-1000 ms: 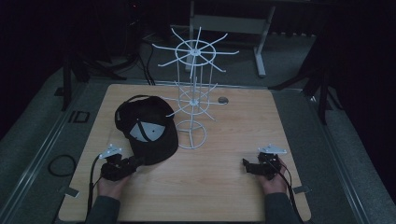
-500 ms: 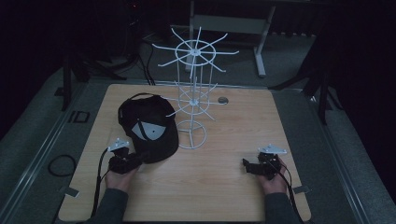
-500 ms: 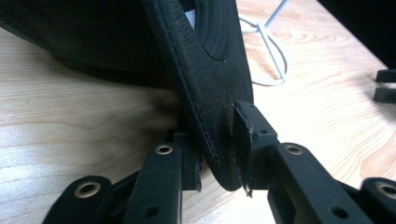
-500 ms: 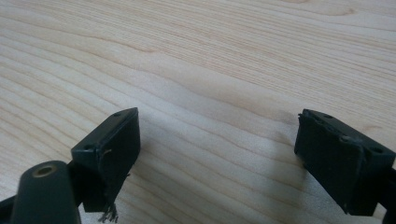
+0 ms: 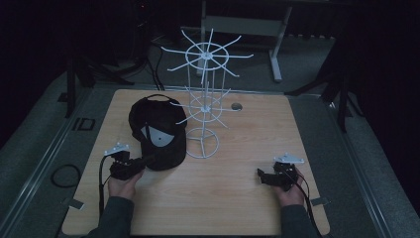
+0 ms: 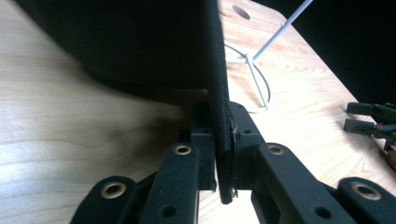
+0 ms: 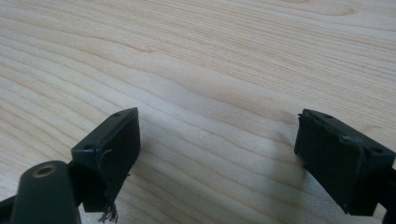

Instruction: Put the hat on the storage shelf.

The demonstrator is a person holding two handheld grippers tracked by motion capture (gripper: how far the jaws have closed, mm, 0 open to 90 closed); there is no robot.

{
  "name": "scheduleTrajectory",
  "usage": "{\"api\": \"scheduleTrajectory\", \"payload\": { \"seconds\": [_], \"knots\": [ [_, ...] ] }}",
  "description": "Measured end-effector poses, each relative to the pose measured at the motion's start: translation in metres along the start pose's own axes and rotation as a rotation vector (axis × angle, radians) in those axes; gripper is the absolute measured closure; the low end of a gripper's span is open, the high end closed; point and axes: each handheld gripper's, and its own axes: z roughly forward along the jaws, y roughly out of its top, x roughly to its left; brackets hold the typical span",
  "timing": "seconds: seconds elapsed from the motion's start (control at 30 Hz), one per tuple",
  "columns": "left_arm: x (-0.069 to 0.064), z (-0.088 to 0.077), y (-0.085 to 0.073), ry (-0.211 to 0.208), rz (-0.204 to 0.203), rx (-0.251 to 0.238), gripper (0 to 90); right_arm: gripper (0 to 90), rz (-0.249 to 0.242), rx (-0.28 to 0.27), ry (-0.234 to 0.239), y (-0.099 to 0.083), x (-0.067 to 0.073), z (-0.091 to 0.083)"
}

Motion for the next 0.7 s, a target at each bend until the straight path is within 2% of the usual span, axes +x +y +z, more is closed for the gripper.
{"api": "scheduleTrajectory", "payload": {
  "seconds": [0.13, 0.4, 0.7],
  "knots": [
    [-0.004, -0.004, 0.006, 0.018, 0.046, -0.004, 85.9, 14.2, 0.0, 0.001, 0.001, 0.0, 0.0, 0.0],
    [-0.005, -0.007, 0.012, 0.055, 0.062, -0.011, 86.1, 14.1, 0.001, 0.001, 0.001, 0.0, 0.0, 0.0],
    [-0.003, -0.018, 0.019, 0.073, 0.074, -0.045, 86.2, 14.2, 0.001, 0.001, 0.001, 0.0, 0.0, 0.0]
  ]
}}
